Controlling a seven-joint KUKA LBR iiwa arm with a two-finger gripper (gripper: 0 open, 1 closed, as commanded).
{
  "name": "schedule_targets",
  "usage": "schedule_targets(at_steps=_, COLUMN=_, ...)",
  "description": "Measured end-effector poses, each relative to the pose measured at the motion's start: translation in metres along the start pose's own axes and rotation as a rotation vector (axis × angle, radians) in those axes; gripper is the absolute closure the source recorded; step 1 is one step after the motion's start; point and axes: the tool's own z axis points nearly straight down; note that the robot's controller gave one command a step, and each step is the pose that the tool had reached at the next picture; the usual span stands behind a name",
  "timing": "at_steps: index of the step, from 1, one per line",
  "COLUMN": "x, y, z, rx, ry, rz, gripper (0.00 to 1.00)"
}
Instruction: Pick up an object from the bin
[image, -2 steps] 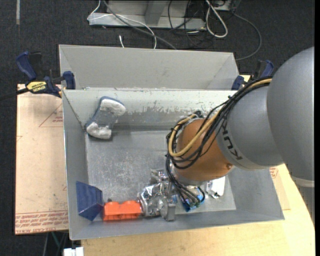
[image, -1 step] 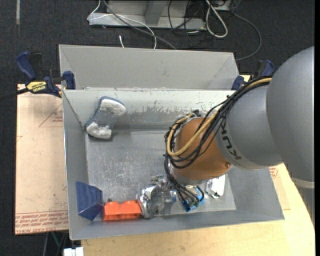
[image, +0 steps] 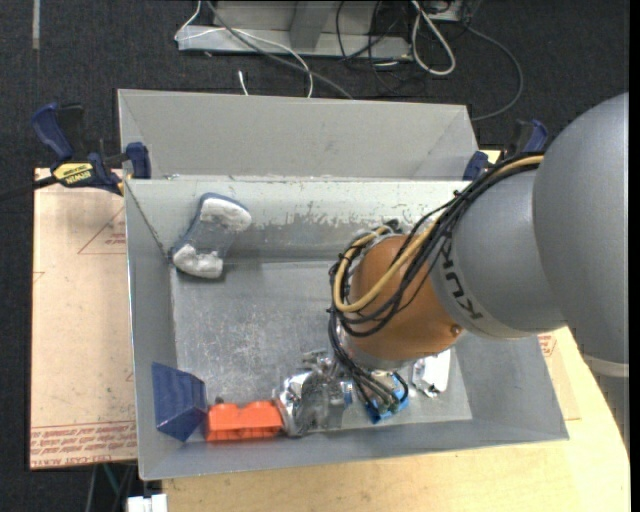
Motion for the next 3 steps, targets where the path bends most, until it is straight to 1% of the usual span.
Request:
schedule_targets(at_steps=1, x=0.0, y=0.001, z=-0.009, rx=-0.002, ry=0.002, rz=0.001, gripper=1.0)
schedule_targets(at_steps=3, x=0.0, y=0.002, z=-0.045, rx=-0.002, ry=0.005, rz=0.001, gripper=1.0)
